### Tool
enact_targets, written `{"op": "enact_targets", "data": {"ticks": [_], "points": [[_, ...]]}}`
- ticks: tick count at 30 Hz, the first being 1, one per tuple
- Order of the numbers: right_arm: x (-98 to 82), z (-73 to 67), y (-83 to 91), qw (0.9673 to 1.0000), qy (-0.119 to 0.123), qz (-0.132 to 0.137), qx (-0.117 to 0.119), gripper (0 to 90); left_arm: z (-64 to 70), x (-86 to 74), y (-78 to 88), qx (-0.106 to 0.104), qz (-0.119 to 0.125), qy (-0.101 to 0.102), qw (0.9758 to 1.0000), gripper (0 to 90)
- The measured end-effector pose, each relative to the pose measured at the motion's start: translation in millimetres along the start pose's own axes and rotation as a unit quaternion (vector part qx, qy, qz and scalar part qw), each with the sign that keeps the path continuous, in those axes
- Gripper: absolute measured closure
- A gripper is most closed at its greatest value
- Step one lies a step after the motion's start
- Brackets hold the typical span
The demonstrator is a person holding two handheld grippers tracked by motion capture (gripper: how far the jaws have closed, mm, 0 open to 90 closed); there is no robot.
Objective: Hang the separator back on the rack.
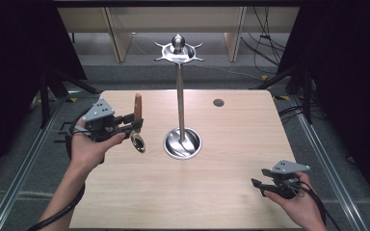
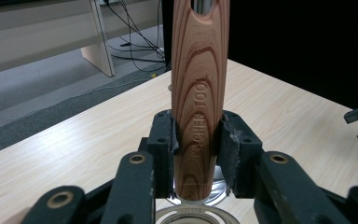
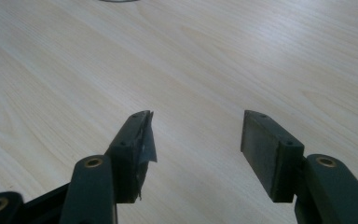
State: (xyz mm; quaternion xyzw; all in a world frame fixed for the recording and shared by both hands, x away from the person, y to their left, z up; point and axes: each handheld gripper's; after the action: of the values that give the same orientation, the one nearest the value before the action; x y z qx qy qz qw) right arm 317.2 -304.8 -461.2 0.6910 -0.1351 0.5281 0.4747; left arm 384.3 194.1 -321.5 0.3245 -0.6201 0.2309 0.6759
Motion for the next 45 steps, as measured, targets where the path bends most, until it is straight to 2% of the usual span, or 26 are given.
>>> {"op": "enact_targets", "data": {"ticks": [10,23,29,45], "points": [[-0.2,0.4,-0.6,1.0000,0.002,0.002,0.001,43.9,-1.7,5.1,-2.7,-0.006,0.000,0.000,1.0000,67.1],[0.1,-1.2,-0.3,1.0000,-0.007,0.000,-0.001,43.9,-3.4,14.1,-7.2,-0.010,0.004,-0.004,0.9999,67.1],[0.2,0.0,-0.3,1.0000,-0.002,0.002,0.000,43.9,-4.9,17.9,-8.3,-0.011,0.006,-0.005,0.9999,67.1],[0.5,-0.1,0.2,1.0000,-0.003,0.003,-0.002,43.9,-7.6,33.7,-15.0,-0.018,0.007,-0.010,0.9998,67.1]]}}
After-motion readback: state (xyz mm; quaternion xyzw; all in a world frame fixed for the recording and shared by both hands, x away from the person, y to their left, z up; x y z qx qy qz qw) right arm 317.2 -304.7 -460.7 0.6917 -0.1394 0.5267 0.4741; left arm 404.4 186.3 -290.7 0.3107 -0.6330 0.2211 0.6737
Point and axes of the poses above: each handheld gripper's, and its own axes: y roughly backward along the jaws, x roughly out of its top, z roughly to its right, and after that the axes turned 13 degrees about z, right-handed
